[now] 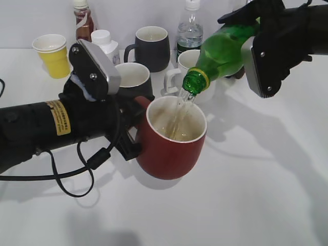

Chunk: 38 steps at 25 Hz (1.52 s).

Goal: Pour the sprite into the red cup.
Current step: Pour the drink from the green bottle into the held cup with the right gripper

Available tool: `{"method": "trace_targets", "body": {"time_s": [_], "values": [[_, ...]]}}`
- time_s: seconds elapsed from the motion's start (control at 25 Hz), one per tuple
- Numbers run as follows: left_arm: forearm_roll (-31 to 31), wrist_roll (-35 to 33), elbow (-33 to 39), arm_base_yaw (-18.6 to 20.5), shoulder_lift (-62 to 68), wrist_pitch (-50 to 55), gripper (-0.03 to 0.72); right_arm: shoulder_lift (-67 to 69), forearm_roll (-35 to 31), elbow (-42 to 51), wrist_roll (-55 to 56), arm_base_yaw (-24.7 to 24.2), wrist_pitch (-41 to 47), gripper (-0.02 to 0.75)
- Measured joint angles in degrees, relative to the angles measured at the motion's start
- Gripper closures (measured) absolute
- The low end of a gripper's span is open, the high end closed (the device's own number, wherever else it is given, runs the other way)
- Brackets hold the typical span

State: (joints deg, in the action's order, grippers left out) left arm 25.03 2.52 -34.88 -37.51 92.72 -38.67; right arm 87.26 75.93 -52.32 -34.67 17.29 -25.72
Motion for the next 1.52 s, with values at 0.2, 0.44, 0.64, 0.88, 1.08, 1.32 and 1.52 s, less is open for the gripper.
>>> {"method": "trace_targets", "body": {"time_s": [0.2,0.44,0.64,0.88,1.08,1.32,1.52], "values": [[0.1,0.0,0.0,0.0,0.0,0.0,0.615,0.0,-1.0,-0.1,-1.6,0.0,0.0,0.291],[0.1,0.0,0.0,0.0,0.0,0.1,0.615,0.0,-1.2,-0.1,-1.7,0.0,0.1,0.291],[0.1,0.0,0.0,0.0,0.0,0.2,0.615,0.0,-1.2,-0.1,-1.7,0.0,0.1,0.291],[0.1,0.0,0.0,0.0,0.0,0.2,0.615,0.0,-1.2,-0.1,-1.8,0.0,0.1,0.291],[0.2,0.0,0.0,0.0,0.0,0.4,0.615,0.0,-1.3,-0.1,-1.2,0.0,0.1,0.291],[-0.7,0.0,0.0,0.0,0.0,-0.3,0.615,0.0,-1.6,-0.1,3.7,0.0,0.1,0.291],[-2.4,-0.1,0.0,0.0,0.0,-0.8,0.615,0.0,-1.3,-0.1,8.9,0.0,0.1,0.292]]}}
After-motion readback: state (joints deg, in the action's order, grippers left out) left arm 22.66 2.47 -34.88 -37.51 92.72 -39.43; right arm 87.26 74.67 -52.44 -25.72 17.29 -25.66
